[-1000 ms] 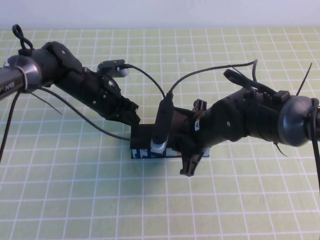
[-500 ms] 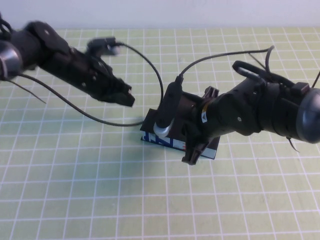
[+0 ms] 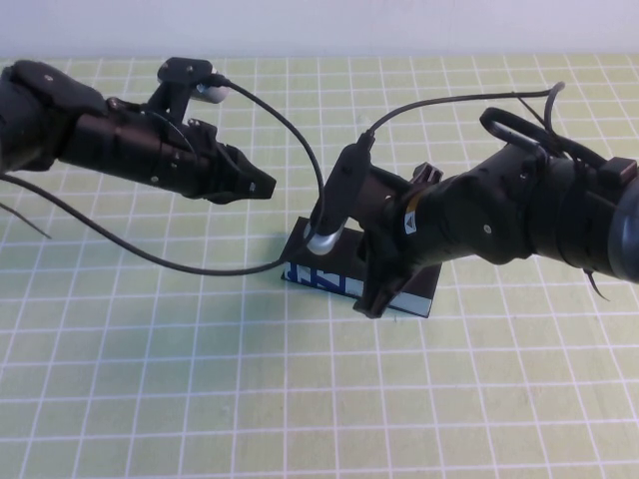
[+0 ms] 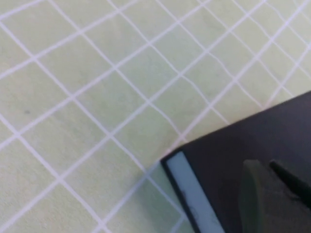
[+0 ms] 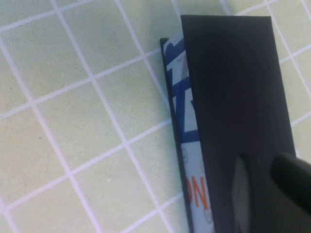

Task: Take glasses out of glasses case
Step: Pick up the glasses from the glasses case

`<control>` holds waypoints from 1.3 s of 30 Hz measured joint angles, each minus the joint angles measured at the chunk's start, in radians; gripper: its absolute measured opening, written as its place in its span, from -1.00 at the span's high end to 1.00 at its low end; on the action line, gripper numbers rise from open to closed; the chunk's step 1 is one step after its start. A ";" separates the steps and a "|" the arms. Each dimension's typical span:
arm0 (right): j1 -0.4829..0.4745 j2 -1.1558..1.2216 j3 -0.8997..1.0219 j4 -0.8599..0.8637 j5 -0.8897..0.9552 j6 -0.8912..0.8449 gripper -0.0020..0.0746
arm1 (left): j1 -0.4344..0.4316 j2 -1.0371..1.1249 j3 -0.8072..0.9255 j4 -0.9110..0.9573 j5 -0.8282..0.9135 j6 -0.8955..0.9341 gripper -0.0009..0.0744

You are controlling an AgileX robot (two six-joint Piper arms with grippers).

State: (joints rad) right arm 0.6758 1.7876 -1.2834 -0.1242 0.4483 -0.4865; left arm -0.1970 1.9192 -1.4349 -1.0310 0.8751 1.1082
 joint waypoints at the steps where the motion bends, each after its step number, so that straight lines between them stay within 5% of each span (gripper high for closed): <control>1: -0.001 0.000 0.000 0.009 0.000 0.000 0.76 | 0.000 0.012 -0.002 -0.003 -0.021 0.002 0.99; 8: -0.001 0.000 0.002 0.083 0.004 0.002 0.38 | 0.000 0.182 -0.172 -0.051 0.021 0.006 0.99; 18: -0.001 0.000 0.002 0.124 0.036 0.002 0.36 | -0.015 0.469 -0.473 -0.027 0.214 -0.134 0.99; 27: -0.001 0.000 0.002 0.124 0.065 -0.001 0.36 | -0.017 0.487 -0.510 0.134 0.309 -0.282 0.99; 39: -0.001 0.038 0.002 0.158 0.074 -0.293 0.31 | -0.017 0.487 -0.517 0.166 0.318 -0.329 0.99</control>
State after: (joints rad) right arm 0.6752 1.8257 -1.2816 0.0339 0.5218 -0.7798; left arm -0.2144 2.4063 -1.9515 -0.8653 1.1934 0.7796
